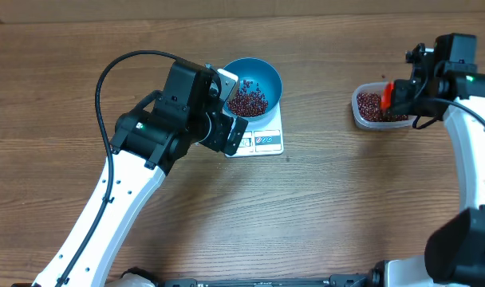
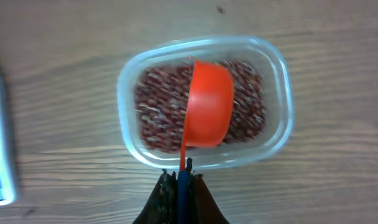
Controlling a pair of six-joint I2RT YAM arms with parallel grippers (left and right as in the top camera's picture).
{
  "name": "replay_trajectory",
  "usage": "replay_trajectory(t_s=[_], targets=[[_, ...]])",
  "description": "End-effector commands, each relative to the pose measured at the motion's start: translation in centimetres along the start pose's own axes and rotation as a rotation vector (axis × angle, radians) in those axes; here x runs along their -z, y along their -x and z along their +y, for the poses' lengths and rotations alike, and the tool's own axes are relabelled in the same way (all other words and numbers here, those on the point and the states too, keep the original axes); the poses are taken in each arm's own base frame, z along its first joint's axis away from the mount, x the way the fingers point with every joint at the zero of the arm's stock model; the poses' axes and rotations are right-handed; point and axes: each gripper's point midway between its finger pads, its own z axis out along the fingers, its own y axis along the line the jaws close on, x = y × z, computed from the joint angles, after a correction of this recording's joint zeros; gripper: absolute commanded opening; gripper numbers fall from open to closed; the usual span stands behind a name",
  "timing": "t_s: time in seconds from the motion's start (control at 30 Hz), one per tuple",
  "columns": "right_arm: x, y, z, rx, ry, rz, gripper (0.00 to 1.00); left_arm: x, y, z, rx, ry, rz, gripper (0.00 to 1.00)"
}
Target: Scoop item into bowl and weigh 150g on scale
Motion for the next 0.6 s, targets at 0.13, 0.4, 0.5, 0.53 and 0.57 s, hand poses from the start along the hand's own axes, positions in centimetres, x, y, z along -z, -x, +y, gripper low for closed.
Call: replay_trajectory(t_s=[0.13,0.4,0.5,0.53,0.57], targets=[[-1.6,0.0,-3.7,-0.001,-0.208,0.042,0.04,0.0,0.2,-0.1,-0.017,-0.012,-0.003,1.0],[-2.6,0.6,-4.0,0.158,-0.224,0.05,0.04,0.0,0.2,-0.1,-0.017,-0.012,-0.003,1.0],[-3.4,0.3,-3.9,0.21,-0.218,0.078,0.03,0.0,0.2,-0.1,-0.017,-0.012,-0.003,1.0],[-3.7,0.1,-3.9,0.214,-0.216,0.087,0.04,0.0,0.2,-0.1,-0.017,-0.012,-0.003,1.0],[-4.0,0.1,-3.9,0.217,-0.214,0.093,0.04,0.0,0.2,-0.1,-0.017,-0.012,-0.003,1.0]])
